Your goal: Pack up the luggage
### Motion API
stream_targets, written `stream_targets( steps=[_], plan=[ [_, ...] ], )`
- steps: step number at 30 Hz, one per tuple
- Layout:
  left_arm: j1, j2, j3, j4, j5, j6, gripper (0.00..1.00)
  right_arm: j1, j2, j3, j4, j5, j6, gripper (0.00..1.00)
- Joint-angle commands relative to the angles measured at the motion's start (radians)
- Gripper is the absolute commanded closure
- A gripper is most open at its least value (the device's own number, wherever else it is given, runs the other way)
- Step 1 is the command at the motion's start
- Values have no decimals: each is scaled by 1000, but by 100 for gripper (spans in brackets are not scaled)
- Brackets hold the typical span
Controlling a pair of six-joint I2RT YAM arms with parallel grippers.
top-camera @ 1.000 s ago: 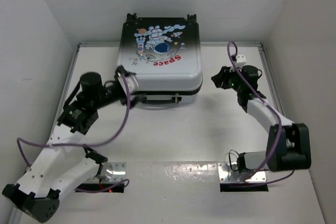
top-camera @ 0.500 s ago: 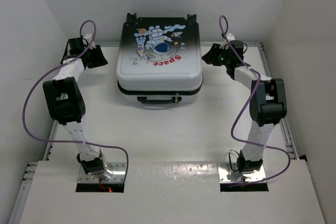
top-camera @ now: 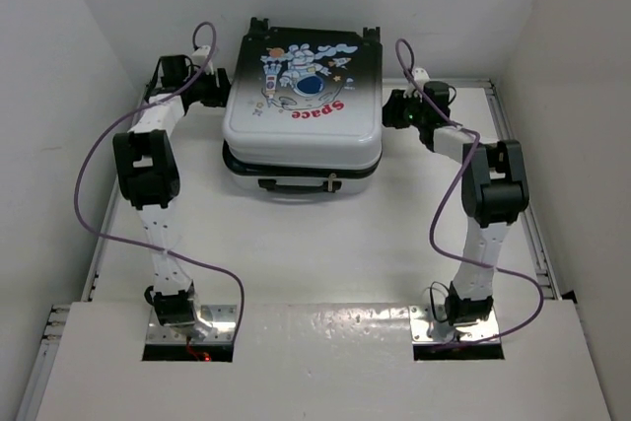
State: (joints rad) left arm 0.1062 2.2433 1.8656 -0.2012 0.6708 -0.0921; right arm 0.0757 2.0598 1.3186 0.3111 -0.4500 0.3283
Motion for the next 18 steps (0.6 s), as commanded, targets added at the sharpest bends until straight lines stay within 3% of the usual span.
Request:
stream_targets(
  steps=[1,5,10,13,18],
  plan=[
    [-202,64,114,-38,353,81,42,156,-90,-102,2,-370,-70,64],
    [-287,76,138,-102,427,172,45,203,-211,-286,28,-447,-123,65],
    [-353,85,159,-102,526,222,46,280,-477,-548,85,-463,-172,65],
    [-391,85,201,-113,562,233,46,369,-558,-631,95,-446,-228,65],
    [-430,67,201,-132,610,224,45,509,-538,-632,175,-408,-232,65]
  ],
)
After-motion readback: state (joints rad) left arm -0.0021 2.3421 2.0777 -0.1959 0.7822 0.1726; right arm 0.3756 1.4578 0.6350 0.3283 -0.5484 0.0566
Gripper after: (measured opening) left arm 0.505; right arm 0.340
